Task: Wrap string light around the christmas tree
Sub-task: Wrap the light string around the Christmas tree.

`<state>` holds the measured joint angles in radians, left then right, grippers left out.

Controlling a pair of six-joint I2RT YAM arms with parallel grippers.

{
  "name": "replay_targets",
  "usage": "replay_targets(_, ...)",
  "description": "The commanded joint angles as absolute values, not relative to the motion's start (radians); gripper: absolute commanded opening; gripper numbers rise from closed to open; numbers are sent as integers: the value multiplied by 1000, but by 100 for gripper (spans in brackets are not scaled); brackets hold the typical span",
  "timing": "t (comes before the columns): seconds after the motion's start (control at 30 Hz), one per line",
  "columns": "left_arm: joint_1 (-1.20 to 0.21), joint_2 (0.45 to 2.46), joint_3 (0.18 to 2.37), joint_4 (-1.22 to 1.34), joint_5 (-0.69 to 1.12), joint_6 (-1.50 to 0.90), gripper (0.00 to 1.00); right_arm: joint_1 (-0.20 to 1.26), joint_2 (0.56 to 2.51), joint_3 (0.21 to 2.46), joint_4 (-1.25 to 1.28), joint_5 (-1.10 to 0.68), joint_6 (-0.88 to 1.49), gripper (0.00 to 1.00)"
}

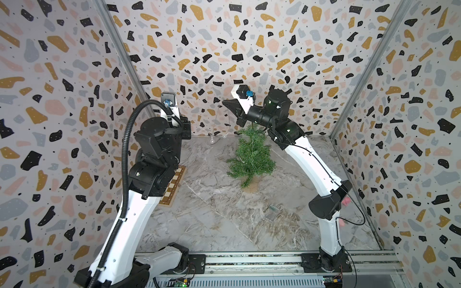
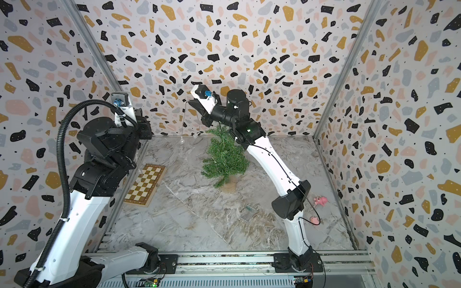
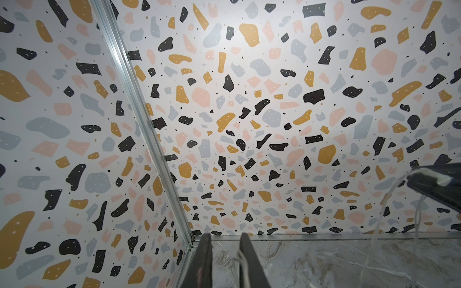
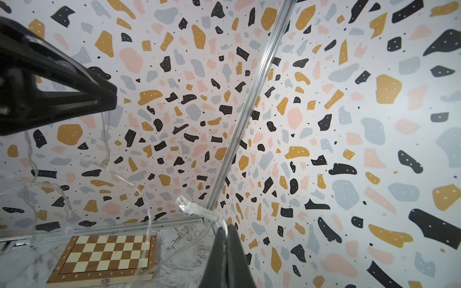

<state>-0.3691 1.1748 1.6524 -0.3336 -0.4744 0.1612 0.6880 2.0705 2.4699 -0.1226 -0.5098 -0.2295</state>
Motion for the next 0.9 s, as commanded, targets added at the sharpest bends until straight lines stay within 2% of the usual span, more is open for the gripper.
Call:
replay_targets(0.0, -362, 1179, 1698, -258, -491, 182, 0, 703, 2047, 2551, 12, -585, -152, 0)
replay_targets(0.17, -362, 1207, 1686, -224, -508, 215, 0, 681, 2076, 2554, 102, -541, -135, 0)
replay_targets(0.37, -354, 1259, 1610, -143, -475, 224, 0, 594, 2099, 2513, 136, -408, -119, 0)
replay_targets(0.53, -328, 1351, 1609, -107, -447, 207, 0, 526, 2123, 2510, 137, -386, -89, 0)
replay_targets(0.87, -281, 1599, 1770, -88, -270, 218, 0, 421, 2140, 2456, 62, -202, -61, 0)
